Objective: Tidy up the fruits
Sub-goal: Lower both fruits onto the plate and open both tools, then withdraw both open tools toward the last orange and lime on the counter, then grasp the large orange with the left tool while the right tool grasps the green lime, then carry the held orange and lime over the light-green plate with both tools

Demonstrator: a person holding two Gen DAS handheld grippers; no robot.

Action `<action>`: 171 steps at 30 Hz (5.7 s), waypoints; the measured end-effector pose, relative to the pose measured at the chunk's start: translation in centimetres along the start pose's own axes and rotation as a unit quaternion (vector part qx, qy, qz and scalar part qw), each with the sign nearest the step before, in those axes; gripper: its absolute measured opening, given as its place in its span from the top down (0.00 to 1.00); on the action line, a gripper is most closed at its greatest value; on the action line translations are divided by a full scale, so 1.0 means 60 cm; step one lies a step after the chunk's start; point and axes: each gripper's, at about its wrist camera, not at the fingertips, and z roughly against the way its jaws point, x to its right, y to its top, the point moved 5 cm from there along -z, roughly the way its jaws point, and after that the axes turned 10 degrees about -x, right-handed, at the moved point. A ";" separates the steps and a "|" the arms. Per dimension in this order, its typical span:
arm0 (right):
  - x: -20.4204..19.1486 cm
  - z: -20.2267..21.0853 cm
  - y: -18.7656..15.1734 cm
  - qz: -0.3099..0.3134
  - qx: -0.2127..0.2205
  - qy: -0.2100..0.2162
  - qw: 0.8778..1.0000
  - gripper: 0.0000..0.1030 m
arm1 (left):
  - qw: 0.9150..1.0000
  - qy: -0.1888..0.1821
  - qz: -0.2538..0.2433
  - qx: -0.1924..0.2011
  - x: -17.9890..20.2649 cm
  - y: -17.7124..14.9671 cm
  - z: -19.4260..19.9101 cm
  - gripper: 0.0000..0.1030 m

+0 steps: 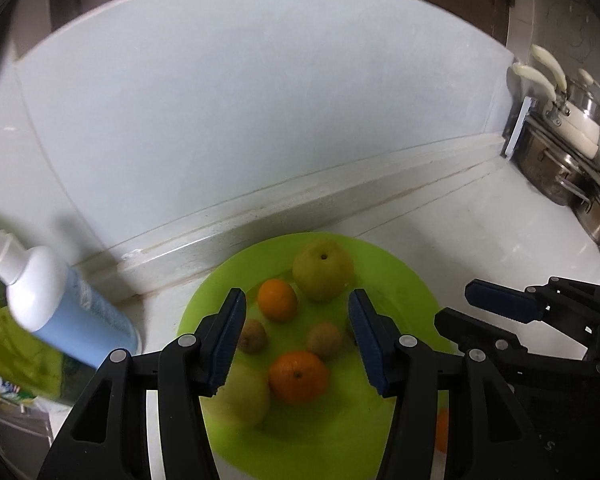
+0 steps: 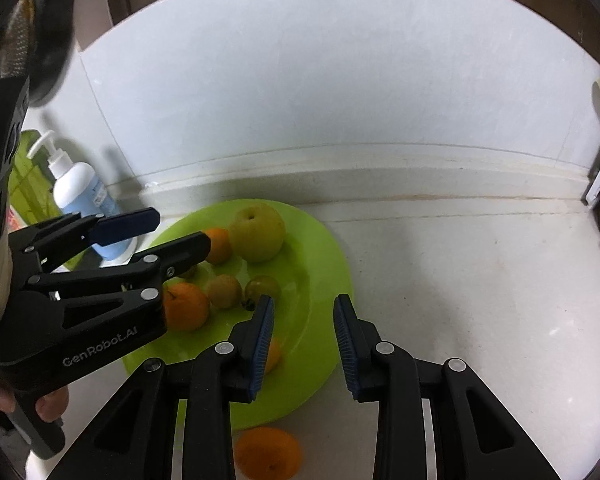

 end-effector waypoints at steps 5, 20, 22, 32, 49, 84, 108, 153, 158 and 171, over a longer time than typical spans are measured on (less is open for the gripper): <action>-0.002 0.043 -0.011 0.000 0.019 0.005 1.000 0.69 | 1.000 0.005 0.005 0.026 0.013 -0.008 0.048 0.48; 0.026 0.190 -0.070 -0.012 0.088 -0.009 0.996 0.50 | 0.995 0.020 0.005 0.097 0.071 -0.073 0.197 0.25; 0.029 0.198 -0.078 -0.011 0.091 -0.014 0.996 0.50 | 0.995 0.026 0.005 0.101 0.079 -0.084 0.206 0.21; 0.044 0.221 -0.148 -0.013 0.086 -0.027 0.996 0.50 | 0.996 0.022 -0.006 0.086 0.121 -0.150 0.211 0.20; 0.057 0.184 -0.242 -0.010 0.061 -0.041 0.997 0.50 | 0.993 0.011 -0.072 0.093 0.175 -0.217 0.149 0.20; 0.076 0.053 -0.250 -0.023 -0.006 -0.025 0.999 0.63 | 0.978 0.007 -0.206 0.044 0.231 -0.209 -0.004 0.47; 0.079 0.040 -0.250 -0.029 -0.016 -0.015 0.999 0.70 | 0.977 -0.002 -0.212 0.035 0.242 -0.201 -0.011 0.59; -0.019 0.179 -0.182 0.063 0.079 0.038 0.994 0.70 | 0.996 0.029 0.042 0.077 0.115 -0.216 0.200 0.59; -0.015 0.174 -0.155 0.075 0.084 0.042 0.993 0.70 | 0.994 0.039 0.061 0.079 0.108 -0.194 0.199 0.59; 0.015 0.110 -0.068 0.112 0.067 0.062 0.989 0.70 | 0.991 0.047 0.111 0.053 0.102 -0.147 0.138 0.59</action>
